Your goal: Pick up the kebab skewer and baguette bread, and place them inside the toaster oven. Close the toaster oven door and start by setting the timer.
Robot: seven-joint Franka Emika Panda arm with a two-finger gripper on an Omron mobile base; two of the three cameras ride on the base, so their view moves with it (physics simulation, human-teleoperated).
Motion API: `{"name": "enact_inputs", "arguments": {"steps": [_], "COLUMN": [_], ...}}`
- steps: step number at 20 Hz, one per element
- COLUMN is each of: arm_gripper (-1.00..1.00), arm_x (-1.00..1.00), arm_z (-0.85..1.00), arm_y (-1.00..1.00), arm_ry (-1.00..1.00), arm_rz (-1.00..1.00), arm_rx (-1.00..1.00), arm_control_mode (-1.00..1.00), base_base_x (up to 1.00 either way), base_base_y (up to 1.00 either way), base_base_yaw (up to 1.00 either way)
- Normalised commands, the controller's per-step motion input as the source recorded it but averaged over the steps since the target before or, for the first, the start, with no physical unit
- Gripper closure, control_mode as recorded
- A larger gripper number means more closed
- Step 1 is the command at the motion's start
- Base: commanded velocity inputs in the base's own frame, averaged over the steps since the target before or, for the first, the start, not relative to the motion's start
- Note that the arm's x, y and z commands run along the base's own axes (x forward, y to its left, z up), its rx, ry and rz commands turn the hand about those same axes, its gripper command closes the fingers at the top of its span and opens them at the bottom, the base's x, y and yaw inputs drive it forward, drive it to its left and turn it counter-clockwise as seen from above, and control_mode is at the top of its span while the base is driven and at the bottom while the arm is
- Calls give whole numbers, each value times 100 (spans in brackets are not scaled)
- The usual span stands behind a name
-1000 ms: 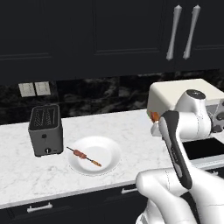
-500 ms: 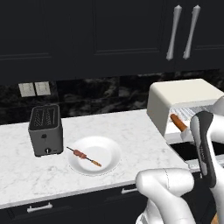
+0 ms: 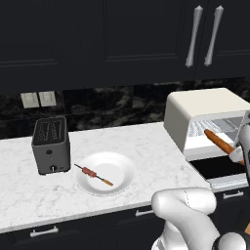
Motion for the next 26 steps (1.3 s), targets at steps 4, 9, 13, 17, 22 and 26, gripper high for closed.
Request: {"name": "enact_inputs", "arguments": {"steps": [4, 9, 13, 17, 22, 26], "arm_gripper": [100, 100, 100, 100, 100, 100], "arm_x": [54, 47, 44, 38, 28, 14], "arm_z": [0, 0, -23, -43, -45, 5], "arm_y": [-62, -53, -34, -9, -2, 0], "arm_ry": [1, 6, 0, 0, -3, -7], "arm_rz": [0, 0, 0, 0, 0, 0], "arm_rx": [4, 6, 2, 0, 0, 0], "arm_control_mode": [-100, -100, -100, -100, -100, -100], "base_base_x": [0, 0, 0, 0, 0, 0], "base_base_y": [0, 0, 0, 0, 0, 0], "base_base_yaw": [0, 0, 0, 0, 0, 0]}}
